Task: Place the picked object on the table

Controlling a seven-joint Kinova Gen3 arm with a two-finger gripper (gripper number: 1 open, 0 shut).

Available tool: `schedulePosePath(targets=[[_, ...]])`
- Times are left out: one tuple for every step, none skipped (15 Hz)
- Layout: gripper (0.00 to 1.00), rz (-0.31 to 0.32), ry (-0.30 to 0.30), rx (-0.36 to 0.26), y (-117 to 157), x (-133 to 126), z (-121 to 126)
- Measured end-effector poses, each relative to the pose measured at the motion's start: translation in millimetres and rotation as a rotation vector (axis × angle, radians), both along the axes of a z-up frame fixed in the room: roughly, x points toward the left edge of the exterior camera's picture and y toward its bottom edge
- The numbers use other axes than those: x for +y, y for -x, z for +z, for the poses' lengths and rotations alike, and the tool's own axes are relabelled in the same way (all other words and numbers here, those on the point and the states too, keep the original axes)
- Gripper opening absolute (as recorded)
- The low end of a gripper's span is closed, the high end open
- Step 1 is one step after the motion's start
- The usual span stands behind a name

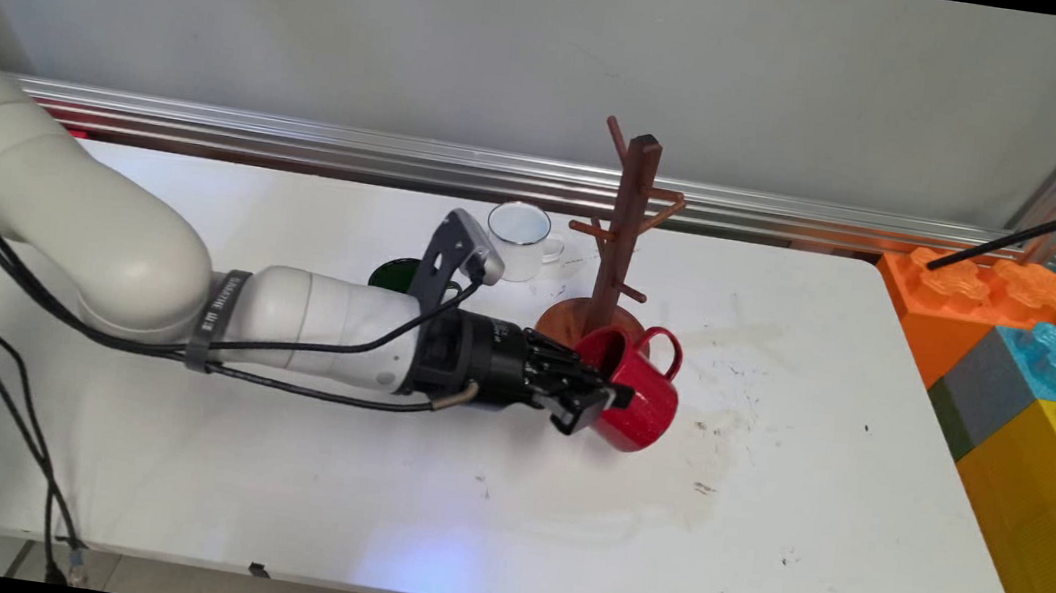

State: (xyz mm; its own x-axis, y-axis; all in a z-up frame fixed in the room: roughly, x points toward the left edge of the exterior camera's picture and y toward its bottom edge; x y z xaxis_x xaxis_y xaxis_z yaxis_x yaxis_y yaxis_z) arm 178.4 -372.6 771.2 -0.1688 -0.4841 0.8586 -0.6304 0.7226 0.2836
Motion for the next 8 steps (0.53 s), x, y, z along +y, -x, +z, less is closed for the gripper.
schedulePosePath(targets=[[0.00,-0.014,0.005,-0.019,-3.0,1.9,2.5],[0.00,-0.026,0.008,-0.037,-6.1,3.4,4.9],[0.00,-0.038,0.015,-0.058,-9.7,4.6,8.6],[0.00,-0.051,0.024,-0.077,-12.7,5.7,13.5],[0.00,-0.062,0.032,-0.093,-15.4,6.6,18.0],[0.00,-0.074,0.041,-0.111,-18.2,7.5,23.3],[0.00,-0.087,0.050,-0.129,-21.3,8.4,29.1],[0.00,-0.098,0.058,-0.145,-24.0,9.3,34.1]])
